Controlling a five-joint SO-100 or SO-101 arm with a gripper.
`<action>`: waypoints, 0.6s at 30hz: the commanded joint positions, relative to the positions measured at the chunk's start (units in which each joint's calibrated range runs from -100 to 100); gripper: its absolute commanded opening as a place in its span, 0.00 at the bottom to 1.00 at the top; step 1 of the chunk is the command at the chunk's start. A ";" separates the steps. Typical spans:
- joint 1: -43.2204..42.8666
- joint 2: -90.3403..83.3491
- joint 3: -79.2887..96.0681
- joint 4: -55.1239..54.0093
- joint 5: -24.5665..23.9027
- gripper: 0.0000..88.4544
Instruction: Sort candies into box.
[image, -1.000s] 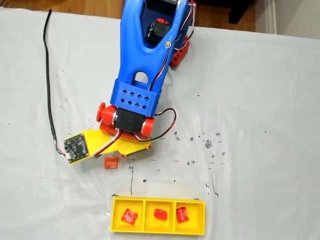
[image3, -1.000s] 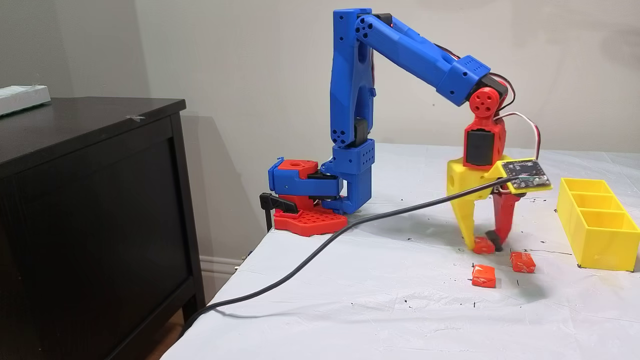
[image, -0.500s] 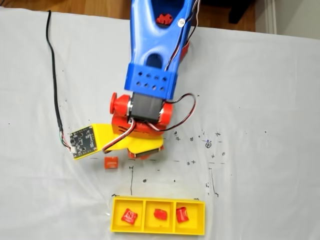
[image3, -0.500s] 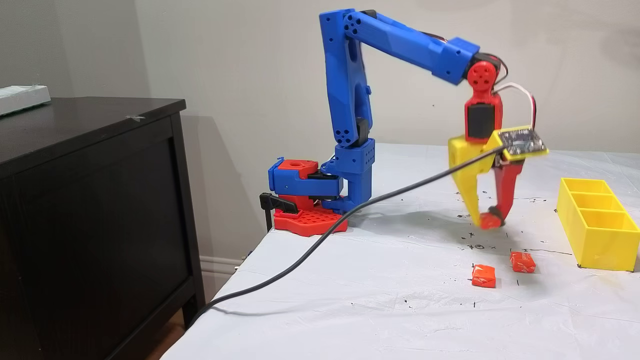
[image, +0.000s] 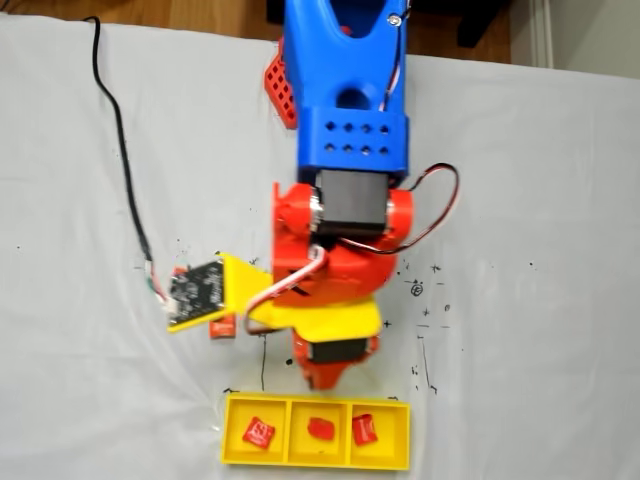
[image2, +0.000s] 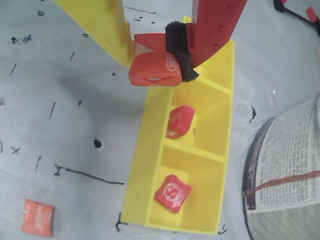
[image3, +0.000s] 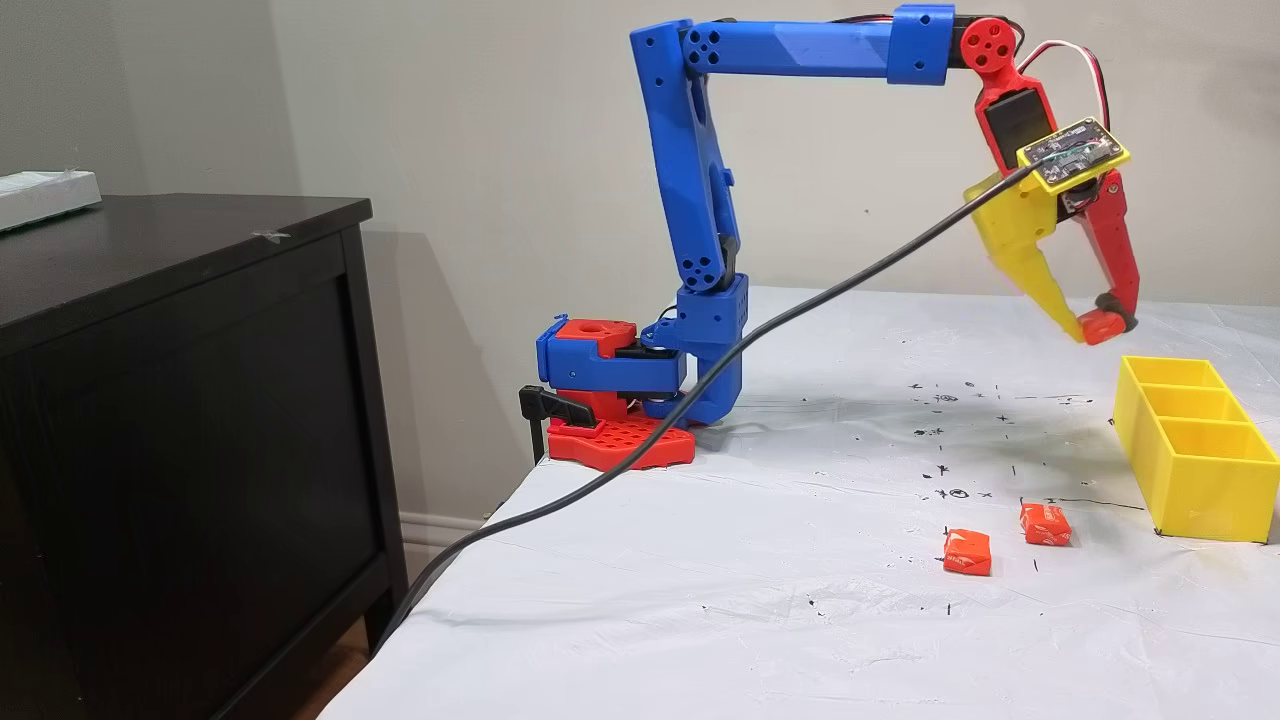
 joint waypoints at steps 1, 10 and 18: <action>-4.56 -4.36 -1.72 -7.96 -2.00 0.00; -7.36 8.02 -11.27 -10.25 -3.52 0.00; -8.36 15.74 -16.65 -10.83 -3.86 0.00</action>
